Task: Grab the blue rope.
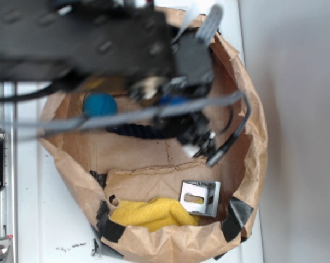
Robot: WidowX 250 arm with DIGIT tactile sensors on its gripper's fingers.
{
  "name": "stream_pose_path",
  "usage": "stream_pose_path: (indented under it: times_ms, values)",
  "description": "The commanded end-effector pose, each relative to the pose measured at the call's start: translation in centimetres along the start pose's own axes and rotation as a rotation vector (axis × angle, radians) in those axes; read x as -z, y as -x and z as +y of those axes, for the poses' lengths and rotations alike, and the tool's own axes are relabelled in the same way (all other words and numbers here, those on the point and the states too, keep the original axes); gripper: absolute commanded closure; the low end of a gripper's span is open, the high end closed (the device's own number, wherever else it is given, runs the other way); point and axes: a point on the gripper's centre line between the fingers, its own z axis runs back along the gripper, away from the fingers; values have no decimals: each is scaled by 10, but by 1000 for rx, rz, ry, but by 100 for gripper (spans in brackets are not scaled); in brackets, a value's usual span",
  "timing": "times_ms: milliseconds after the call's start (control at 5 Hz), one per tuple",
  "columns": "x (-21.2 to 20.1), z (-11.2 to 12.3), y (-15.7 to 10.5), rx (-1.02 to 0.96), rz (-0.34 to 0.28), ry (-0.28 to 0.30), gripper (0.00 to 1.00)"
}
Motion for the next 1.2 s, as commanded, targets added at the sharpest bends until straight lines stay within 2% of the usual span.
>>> stream_pose_path:
  times_ms: [0,600,800,1000]
  values:
    - [-19,5,-17,-13,-58,33,0]
    - [-19,5,-17,-13,-58,33,0]
    - [9,-4,-17,22,-101,-10,0]
    - [25,-15,-17,12,-160,-17,0]
